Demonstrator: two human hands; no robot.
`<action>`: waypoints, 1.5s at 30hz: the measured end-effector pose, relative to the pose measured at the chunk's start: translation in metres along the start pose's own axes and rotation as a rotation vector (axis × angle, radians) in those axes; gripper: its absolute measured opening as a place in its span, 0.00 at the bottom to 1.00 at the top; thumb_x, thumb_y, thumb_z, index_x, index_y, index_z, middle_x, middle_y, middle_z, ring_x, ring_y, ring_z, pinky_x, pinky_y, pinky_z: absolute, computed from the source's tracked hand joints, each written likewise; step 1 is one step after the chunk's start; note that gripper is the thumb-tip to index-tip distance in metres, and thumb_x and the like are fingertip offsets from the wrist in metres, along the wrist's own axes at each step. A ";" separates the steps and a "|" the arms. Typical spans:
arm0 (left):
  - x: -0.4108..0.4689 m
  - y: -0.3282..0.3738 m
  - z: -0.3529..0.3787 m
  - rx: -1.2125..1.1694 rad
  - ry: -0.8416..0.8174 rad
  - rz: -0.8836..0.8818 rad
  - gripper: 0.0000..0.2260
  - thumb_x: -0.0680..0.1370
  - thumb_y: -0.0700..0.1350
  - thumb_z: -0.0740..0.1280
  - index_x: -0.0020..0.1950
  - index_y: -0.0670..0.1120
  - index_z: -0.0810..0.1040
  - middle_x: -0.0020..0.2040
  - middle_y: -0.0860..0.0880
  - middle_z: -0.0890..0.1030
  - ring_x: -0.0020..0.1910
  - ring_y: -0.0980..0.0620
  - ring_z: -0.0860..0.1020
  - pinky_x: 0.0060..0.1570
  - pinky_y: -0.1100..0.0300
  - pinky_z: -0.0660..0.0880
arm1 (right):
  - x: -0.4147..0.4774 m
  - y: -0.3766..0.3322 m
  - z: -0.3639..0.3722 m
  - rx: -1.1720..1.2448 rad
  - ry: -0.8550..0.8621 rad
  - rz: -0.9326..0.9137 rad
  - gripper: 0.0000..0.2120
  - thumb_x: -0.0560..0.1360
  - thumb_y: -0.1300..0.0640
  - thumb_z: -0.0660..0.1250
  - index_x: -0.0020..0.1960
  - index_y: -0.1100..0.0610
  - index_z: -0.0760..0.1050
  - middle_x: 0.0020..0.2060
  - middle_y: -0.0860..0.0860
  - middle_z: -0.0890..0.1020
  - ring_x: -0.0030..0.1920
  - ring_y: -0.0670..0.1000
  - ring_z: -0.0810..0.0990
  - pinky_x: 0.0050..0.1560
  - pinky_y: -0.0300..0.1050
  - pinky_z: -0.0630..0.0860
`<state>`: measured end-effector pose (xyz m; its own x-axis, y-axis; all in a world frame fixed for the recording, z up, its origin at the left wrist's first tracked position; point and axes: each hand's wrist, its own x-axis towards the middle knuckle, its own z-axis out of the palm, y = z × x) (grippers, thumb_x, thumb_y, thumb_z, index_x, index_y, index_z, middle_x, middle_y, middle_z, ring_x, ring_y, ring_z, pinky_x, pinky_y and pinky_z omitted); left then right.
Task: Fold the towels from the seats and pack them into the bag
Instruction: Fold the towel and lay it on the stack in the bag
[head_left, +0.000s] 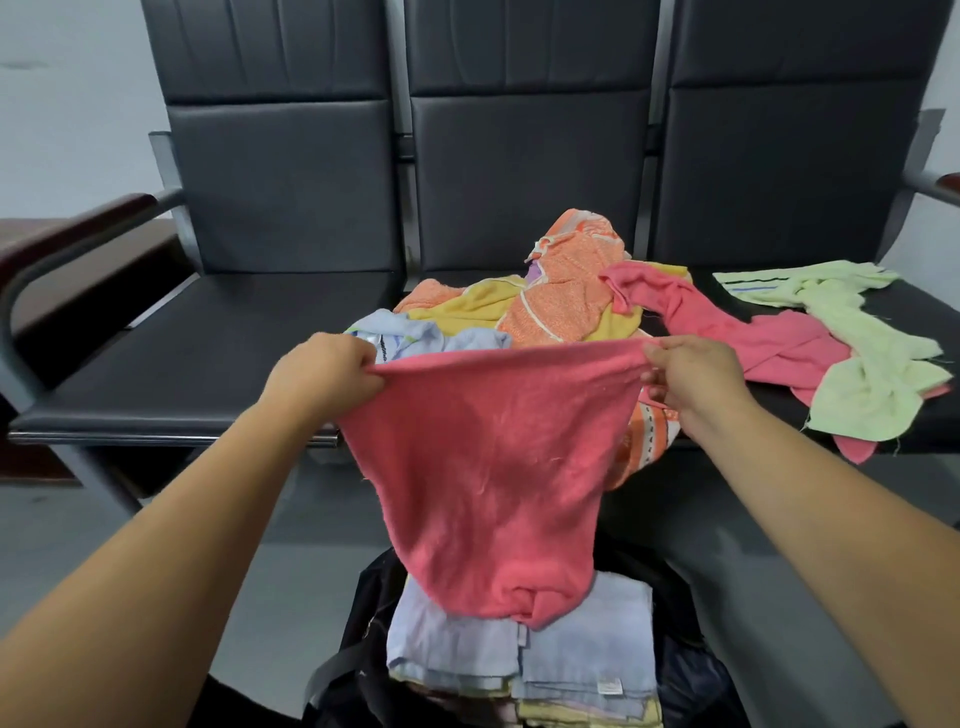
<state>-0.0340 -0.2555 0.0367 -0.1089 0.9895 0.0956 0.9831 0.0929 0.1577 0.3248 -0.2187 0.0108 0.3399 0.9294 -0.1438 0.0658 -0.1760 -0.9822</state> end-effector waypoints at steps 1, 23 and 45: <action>0.000 -0.001 -0.002 -0.121 -0.012 0.002 0.08 0.70 0.51 0.65 0.38 0.46 0.74 0.38 0.47 0.77 0.39 0.44 0.75 0.37 0.55 0.70 | 0.001 0.000 -0.001 0.013 0.012 0.031 0.11 0.79 0.65 0.68 0.61 0.63 0.79 0.42 0.56 0.83 0.35 0.49 0.79 0.36 0.43 0.78; -0.037 0.062 -0.001 -1.383 -0.497 0.114 0.09 0.78 0.34 0.67 0.58 0.36 0.79 0.53 0.38 0.85 0.54 0.44 0.84 0.55 0.59 0.81 | -0.064 -0.024 0.034 -0.288 -0.478 -0.399 0.09 0.78 0.72 0.66 0.49 0.63 0.82 0.34 0.55 0.83 0.31 0.47 0.84 0.37 0.38 0.82; -0.028 0.035 0.003 -0.191 -0.418 0.288 0.07 0.74 0.57 0.70 0.38 0.58 0.82 0.43 0.51 0.79 0.42 0.53 0.78 0.46 0.59 0.76 | -0.062 -0.036 0.002 -0.435 -0.711 -0.496 0.02 0.76 0.64 0.73 0.44 0.61 0.83 0.34 0.56 0.85 0.35 0.49 0.84 0.42 0.40 0.81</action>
<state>0.0043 -0.2794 0.0369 0.2667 0.9355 -0.2317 0.9162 -0.1715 0.3621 0.2995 -0.2698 0.0549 -0.4576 0.8841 0.0944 0.4390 0.3170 -0.8407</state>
